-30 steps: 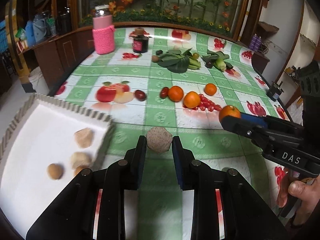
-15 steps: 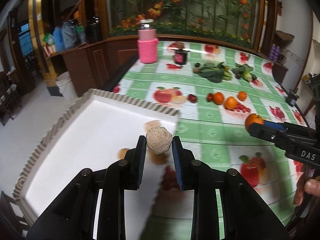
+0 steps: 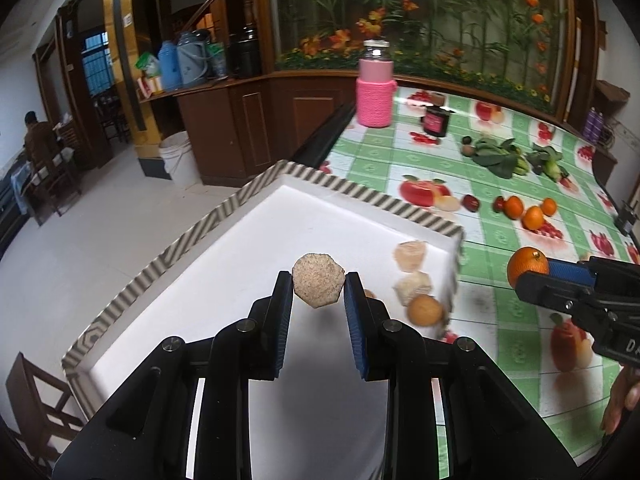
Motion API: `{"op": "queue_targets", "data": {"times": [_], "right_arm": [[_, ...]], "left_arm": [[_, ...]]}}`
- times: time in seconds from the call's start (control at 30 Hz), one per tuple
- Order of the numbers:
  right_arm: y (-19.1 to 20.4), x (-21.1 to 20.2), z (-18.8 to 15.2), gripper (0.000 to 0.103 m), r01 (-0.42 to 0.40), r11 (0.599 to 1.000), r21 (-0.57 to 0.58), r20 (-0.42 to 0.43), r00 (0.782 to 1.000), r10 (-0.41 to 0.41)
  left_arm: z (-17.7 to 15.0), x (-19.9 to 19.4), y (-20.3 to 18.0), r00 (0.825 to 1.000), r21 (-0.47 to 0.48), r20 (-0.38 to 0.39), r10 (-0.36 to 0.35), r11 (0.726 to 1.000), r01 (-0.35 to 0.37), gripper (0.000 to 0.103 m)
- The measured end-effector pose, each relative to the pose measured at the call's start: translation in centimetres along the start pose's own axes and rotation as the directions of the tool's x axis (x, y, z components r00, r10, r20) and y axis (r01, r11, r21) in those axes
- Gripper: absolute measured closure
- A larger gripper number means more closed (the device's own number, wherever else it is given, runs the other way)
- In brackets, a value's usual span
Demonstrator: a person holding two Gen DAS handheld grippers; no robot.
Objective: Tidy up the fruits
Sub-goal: 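Carry the cake and orange over the tray and open both tools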
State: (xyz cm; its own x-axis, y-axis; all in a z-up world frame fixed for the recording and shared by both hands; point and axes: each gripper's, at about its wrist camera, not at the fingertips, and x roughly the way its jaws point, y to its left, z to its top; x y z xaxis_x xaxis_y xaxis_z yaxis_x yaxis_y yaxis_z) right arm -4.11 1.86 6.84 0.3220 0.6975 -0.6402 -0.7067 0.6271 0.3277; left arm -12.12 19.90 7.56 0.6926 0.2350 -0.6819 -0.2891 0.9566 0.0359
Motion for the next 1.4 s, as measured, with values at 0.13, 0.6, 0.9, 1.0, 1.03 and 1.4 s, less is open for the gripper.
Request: {"op": "queue_targets", "data": {"times": [0.13,0.6,0.9,1.0,1.03,1.4], "right_arm": [[1.0,1.4,0.8,0.072,-0.017,1.0,-0.019,-0.017,1.0,0.016],[1.9,5.1,2.0,0.072,-0.062,0.997,-0.038,-0.076,0.995,0.059],[1.0,7.6,3.8,0.072,-0.03,0.999,-0.043,-0.101,0.995,0.026],[0.6,8.3,4.5,0.072,-0.03,0.999,-0.041,-0.115,0.993,0.025],[0.6,8.5,4.5,0.072,-0.029,0.999,-0.044,-0.119,0.993,0.024],[0.7,11.7,4.2,0.072,-0.049,0.997,-0.054,-0.182,0.982,0.038]], "left_arm": [[-0.2,0.4,1.3,1.0,-0.024,-0.011,0.009,1.0,-0.01,0.077],[-2.0,1.0,1.3,0.997,-0.086,-0.066,-0.047,0.995,0.041,0.077],[-0.8,2.0,-1.7,0.987,-0.141,-0.064,-0.15,0.98,0.14,0.077],[-0.4,1.5,-2.2,0.988,-0.106,-0.054,-0.146,0.985,0.139,0.077],[-0.4,1.5,-1.9,0.99,-0.1,-0.055,-0.131,0.987,0.126,0.077],[-1.7,3.0,1.5,0.983,-0.119,-0.165,-0.086,0.991,0.067,0.077]]}}
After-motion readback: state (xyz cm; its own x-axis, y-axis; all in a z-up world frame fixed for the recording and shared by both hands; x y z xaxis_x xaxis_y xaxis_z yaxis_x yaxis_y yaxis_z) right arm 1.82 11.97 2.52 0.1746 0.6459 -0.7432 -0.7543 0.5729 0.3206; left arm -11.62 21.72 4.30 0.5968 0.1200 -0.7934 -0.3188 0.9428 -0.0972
